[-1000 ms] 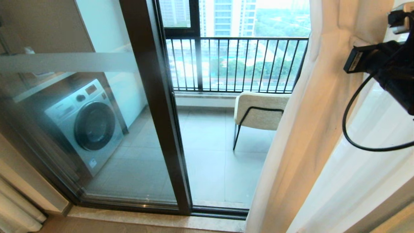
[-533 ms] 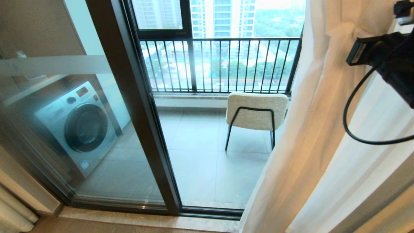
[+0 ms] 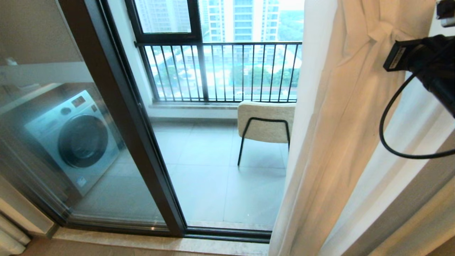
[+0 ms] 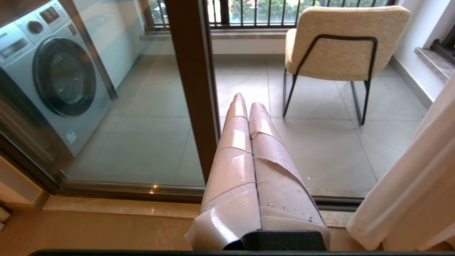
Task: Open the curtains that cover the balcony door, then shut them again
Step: Pull the inner curtains open on both sides
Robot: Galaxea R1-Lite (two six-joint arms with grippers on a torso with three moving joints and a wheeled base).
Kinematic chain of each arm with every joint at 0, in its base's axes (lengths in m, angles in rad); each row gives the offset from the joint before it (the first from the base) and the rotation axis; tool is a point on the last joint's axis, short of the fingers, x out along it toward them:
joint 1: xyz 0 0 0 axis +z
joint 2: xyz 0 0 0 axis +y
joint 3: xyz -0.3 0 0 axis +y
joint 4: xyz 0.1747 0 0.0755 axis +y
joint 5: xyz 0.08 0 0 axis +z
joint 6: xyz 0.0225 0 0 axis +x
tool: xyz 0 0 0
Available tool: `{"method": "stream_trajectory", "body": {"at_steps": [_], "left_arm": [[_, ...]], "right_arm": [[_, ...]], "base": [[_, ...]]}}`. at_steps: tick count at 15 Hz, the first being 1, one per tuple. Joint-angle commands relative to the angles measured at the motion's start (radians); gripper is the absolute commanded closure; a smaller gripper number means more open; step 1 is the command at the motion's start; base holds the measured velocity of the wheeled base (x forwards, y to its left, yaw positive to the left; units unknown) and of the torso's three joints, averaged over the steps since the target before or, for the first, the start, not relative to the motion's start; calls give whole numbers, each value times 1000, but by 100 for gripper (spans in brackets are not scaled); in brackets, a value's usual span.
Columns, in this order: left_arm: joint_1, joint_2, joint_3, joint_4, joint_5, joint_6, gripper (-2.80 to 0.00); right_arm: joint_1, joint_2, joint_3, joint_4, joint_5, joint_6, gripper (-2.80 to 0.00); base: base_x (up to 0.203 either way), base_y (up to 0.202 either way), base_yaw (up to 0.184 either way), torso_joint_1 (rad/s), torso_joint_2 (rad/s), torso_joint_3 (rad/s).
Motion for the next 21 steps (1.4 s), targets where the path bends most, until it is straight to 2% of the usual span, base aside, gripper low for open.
{"method": "stream_trajectory", "body": {"at_steps": [1,16,21], "left_arm": [[0,-1,0,0,0,0,0],[0,0,0,0,0,0,0],[0,0,0,0,0,0,0]], "right_arm": [[1,0,3,-6,-2,-2,0],[0,0,5,-6,-2,-2,0],[-1,0,6,-8,-2,-2,0]], "base": [[0,-189,0,-1,2,7],[0,-184,-1,2,3,3],[0,-20,-1,0,0,0]]}}
